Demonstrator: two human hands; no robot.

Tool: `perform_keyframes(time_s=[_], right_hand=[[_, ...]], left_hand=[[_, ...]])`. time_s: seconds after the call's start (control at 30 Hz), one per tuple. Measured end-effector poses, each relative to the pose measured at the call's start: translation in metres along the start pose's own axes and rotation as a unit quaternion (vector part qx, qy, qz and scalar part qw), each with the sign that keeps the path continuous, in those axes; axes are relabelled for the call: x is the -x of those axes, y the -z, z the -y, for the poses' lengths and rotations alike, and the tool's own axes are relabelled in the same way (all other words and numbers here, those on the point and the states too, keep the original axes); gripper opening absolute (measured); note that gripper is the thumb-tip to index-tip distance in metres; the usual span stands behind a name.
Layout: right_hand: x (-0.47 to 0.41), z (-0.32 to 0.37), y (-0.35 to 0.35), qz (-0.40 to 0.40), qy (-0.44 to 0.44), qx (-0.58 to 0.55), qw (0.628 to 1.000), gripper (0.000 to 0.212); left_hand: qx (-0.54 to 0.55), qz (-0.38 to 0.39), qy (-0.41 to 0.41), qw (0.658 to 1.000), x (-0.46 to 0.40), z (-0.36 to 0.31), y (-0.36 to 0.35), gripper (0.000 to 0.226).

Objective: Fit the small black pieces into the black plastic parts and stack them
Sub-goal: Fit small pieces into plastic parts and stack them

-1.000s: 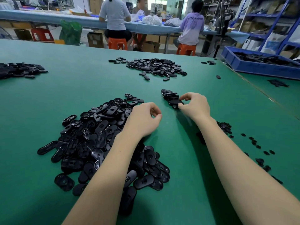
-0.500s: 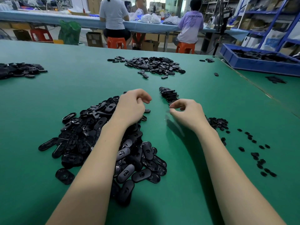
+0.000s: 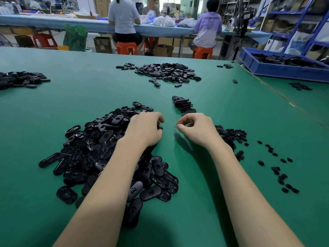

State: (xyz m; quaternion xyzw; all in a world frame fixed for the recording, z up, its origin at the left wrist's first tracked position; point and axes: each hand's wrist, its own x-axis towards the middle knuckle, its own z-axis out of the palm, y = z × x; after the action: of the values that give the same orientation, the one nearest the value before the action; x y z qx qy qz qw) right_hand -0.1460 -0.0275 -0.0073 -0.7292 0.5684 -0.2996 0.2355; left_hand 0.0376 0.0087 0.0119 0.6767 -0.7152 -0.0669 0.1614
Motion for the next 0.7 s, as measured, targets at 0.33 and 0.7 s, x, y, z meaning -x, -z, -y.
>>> perform_keyframes(time_s=[0.33,0.7], right_hand=[[0.003,0.004,-0.002,0.012,-0.004,0.005,1.0,0.008],[0.005,0.012,0.0,0.01,-0.022,-0.054,0.998,0.004]], left_hand=[[-0.025,-0.031,-0.008,0.999,0.004,-0.008,-0.005,0.021],[0.026,-0.057,-0.011,0.998,0.003,-0.008,-0.005,0.024]])
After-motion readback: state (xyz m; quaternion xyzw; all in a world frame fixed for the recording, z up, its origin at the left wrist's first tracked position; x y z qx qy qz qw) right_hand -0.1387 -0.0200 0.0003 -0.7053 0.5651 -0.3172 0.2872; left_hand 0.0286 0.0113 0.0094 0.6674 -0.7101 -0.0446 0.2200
